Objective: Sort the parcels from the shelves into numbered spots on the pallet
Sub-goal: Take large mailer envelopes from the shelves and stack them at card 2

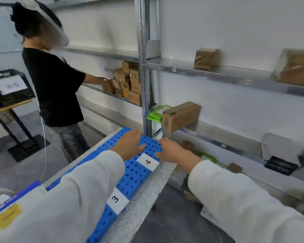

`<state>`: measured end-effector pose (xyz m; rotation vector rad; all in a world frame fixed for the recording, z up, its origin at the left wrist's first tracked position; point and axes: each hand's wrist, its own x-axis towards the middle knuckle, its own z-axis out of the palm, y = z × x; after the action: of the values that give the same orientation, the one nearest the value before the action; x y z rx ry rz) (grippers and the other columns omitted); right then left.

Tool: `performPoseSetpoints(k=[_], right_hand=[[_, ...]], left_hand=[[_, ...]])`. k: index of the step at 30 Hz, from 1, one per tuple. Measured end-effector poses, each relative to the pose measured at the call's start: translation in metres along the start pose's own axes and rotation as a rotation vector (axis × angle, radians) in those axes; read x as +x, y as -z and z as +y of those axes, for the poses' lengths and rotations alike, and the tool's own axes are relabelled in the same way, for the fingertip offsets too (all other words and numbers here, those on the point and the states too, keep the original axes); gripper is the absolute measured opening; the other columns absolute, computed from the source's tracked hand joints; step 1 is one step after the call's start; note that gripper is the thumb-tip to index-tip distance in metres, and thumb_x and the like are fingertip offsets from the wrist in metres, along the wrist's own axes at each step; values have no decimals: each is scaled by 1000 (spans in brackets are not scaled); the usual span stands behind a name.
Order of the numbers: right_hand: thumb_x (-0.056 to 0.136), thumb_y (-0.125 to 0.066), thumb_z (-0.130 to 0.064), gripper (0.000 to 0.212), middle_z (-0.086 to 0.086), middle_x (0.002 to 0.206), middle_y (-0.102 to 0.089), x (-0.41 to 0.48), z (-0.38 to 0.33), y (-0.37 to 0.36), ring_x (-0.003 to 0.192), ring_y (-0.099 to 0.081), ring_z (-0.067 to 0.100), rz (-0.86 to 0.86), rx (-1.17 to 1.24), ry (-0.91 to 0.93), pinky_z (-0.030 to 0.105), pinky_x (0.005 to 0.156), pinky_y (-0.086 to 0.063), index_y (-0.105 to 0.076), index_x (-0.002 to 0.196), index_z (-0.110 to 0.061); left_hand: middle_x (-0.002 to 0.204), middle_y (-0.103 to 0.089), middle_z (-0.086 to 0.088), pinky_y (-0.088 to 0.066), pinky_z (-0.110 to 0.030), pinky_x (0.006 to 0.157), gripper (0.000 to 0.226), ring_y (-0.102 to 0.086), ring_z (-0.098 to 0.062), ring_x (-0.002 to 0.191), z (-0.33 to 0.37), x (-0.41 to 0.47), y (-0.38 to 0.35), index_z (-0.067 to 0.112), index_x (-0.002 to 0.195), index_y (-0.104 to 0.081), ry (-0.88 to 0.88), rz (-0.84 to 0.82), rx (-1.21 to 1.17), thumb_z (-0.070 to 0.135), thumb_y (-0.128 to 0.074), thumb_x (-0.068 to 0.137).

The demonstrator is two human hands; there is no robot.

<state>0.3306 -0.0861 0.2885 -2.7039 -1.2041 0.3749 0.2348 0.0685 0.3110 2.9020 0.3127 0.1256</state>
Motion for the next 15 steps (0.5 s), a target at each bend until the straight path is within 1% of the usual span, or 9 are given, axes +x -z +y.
performPoseSetpoints(k=[2,4,6,9,12,15], right_hand=[[92,-53,-40,57,13,137,-47,-15,31,8,121,-50,29,34,-3,-71,40,97,-45,-41,138,-9],[91,-54,-40,57,12,135,-49,-31,61,20,119,-52,28,95,16,-122,38,96,-46,-41,138,-9],[92,-53,-38,55,13,134,-49,-50,88,31,117,-52,28,140,31,-164,34,92,-44,-42,136,-8],[90,-55,-41,55,12,129,-52,-84,127,41,111,-55,29,191,62,-255,35,86,-45,-44,134,-10],[88,-56,-44,56,10,126,-52,-122,164,41,109,-55,29,214,117,-336,39,90,-48,-46,132,-11],[89,-54,-44,55,10,127,-50,-161,195,39,110,-54,29,206,135,-410,40,92,-47,-45,132,-10]], left_hand=[[140,-46,-6,-35,-31,105,54,-42,-21,129,31,11,-1,11,141,-41,-36,-1,-22,36,-53,95],[140,-46,-6,-35,-32,104,53,-43,-22,128,63,22,0,11,141,-41,-81,8,-25,35,-53,96],[138,-48,-7,-37,-32,103,52,-45,-23,126,91,32,-2,12,140,-43,-129,19,-17,35,-54,95],[135,-51,-7,-39,-32,99,49,-46,-23,122,131,41,-11,11,135,-47,-211,6,-8,36,-55,93],[137,-49,-7,-35,-33,106,52,-43,-23,126,176,48,-23,10,137,-45,-300,-7,3,36,-56,93],[140,-47,-6,-29,-30,108,52,-40,-22,130,219,50,-34,11,139,-44,-377,3,-12,33,-56,93]])
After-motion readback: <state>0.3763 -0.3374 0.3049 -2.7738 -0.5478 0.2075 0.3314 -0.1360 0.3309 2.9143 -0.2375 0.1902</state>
